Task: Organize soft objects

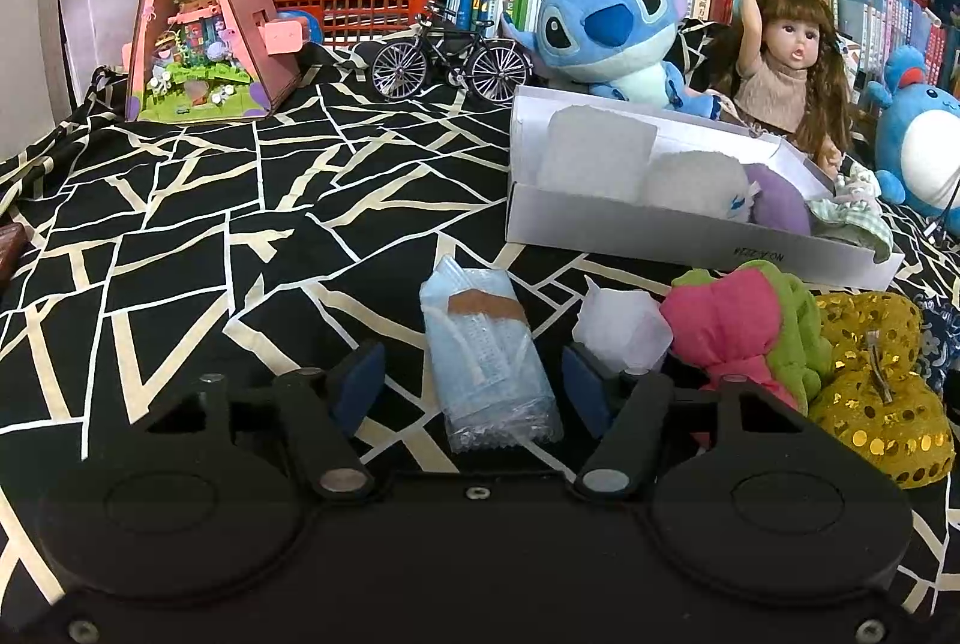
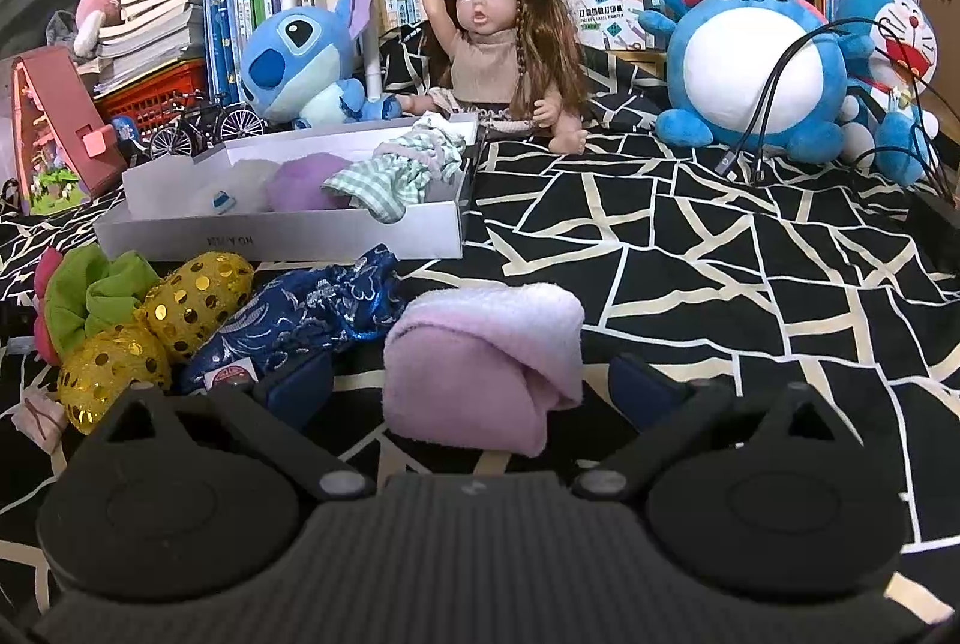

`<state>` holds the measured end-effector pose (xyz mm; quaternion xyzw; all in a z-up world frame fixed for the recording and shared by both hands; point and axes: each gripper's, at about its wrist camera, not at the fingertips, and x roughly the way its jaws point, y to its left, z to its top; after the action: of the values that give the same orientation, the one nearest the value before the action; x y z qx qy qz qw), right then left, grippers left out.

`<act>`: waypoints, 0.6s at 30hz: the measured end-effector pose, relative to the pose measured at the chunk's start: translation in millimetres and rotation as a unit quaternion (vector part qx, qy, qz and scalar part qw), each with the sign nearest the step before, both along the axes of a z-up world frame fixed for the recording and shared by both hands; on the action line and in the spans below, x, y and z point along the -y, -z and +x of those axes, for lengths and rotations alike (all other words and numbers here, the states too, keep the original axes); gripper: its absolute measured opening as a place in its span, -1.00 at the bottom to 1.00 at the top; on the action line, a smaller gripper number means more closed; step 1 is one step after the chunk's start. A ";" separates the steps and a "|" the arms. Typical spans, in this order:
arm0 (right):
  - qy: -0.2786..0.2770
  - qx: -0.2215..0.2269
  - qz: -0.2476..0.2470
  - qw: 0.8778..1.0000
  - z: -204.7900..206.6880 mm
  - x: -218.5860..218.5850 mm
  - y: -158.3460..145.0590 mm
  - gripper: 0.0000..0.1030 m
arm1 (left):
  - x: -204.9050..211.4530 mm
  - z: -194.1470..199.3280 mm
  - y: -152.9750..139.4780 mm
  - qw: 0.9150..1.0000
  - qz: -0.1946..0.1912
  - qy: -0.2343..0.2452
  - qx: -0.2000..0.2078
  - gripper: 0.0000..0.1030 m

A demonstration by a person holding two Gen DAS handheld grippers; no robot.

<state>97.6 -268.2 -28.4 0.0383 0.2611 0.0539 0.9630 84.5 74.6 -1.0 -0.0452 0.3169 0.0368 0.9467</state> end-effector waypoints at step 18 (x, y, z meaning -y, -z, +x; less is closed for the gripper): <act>-0.014 -0.014 -0.003 1.000 2.6 -4.2 2.0 0.84 | 6.3 1.5 3.1 1.000 0.028 0.009 -0.002 0.39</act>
<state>100.2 -264.0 -30.4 0.0323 0.2748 0.0662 0.9587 86.1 68.3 -4.0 -0.0153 0.3176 0.0374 0.9474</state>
